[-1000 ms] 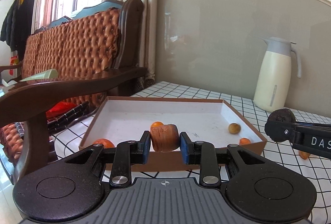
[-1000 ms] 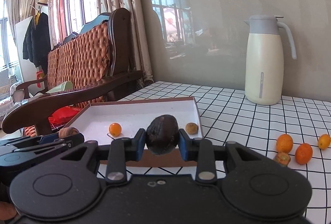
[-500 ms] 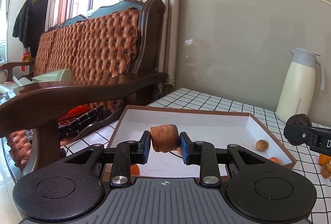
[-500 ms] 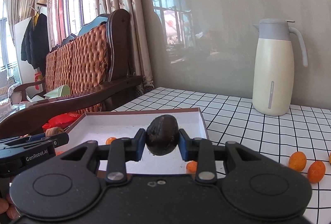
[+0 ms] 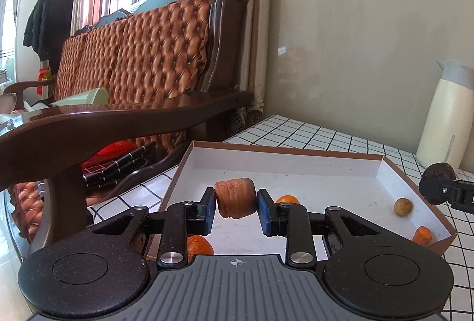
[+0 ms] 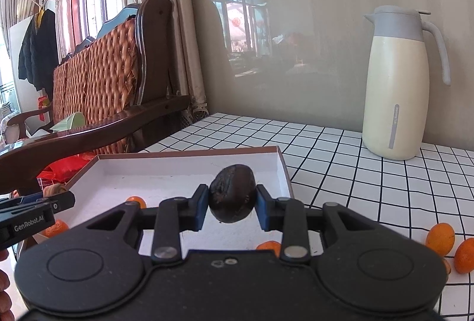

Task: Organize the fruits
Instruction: 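Open both tools to drop the dark fruit and carrot into the box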

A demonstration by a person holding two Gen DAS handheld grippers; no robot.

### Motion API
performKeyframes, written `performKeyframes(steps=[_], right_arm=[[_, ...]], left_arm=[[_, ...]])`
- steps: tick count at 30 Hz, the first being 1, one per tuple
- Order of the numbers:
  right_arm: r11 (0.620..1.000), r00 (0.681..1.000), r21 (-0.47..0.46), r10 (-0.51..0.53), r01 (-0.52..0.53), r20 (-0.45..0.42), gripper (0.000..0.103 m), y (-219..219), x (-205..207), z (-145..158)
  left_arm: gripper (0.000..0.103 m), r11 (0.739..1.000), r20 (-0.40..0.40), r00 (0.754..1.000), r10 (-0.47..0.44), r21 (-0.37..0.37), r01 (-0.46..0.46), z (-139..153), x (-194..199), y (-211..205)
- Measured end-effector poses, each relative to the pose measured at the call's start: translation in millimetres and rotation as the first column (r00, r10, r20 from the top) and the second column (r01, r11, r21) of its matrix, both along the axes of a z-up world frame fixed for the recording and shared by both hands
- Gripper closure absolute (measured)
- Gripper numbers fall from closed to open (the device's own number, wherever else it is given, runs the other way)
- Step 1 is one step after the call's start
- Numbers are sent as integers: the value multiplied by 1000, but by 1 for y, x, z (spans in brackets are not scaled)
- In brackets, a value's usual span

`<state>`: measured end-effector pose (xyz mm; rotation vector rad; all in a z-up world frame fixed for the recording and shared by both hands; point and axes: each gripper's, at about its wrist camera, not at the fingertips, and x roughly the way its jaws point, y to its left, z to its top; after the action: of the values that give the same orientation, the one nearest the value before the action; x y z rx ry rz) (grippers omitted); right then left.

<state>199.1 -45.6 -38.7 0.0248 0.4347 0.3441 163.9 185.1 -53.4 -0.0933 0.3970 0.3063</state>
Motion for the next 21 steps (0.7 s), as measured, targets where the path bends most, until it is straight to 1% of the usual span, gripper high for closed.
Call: performKeyframes(steps=[3,5,6,7,8,9,10,11,12,13,15,16,21], right_arm=[[1000,1000,-5,-1,1,-4,78,3,7,-3],[1000,1000,1,-10,10,-8,75,3,11,-5],[1000,1000,0,-19,19,5,67,4,12,-5],[999,999,-9,-32,32,23,39,5,12,-5],[998,997,-15,-56,57,45,23,6,11,-3],[997,994,-8,-73,74,75,12,4,9,0],[996,991,5,-84,84,104,13,2,6,3],[997,990,12,-81,80,114,12,1,4,6],[997,991,16,-77,76,113,11,0,5,8],[997,990,20,-77,76,114,9,-1,5,10],[997,989,29,-80,77,125,6,-3,3,12],[997,989,30,-80,77,124,6,-4,2,12],[998,993,31,-58,55,103,6,-4,-1,14]], left_arm=[[72,1000,-7,1000,12,-3,-12,-2,9,5],[72,1000,-13,1000,23,-7,-23,-4,15,8],[72,1000,-20,999,26,-10,-27,-5,19,9],[72,1000,-32,999,28,-8,-28,-6,22,9],[67,999,-47,998,33,-7,-33,-7,26,10],[38,999,-49,998,44,-7,-44,-7,26,10],[15,998,-38,997,63,6,-63,-6,25,8],[0,995,-18,996,90,36,-90,-4,23,5],[0,992,14,995,101,72,-101,-1,21,1],[0,992,30,996,82,91,-85,2,20,-3],[0,990,36,998,60,123,-64,6,21,-8],[0,989,38,997,61,132,-65,7,21,-10],[0,990,33,998,49,127,-53,11,18,-15]])
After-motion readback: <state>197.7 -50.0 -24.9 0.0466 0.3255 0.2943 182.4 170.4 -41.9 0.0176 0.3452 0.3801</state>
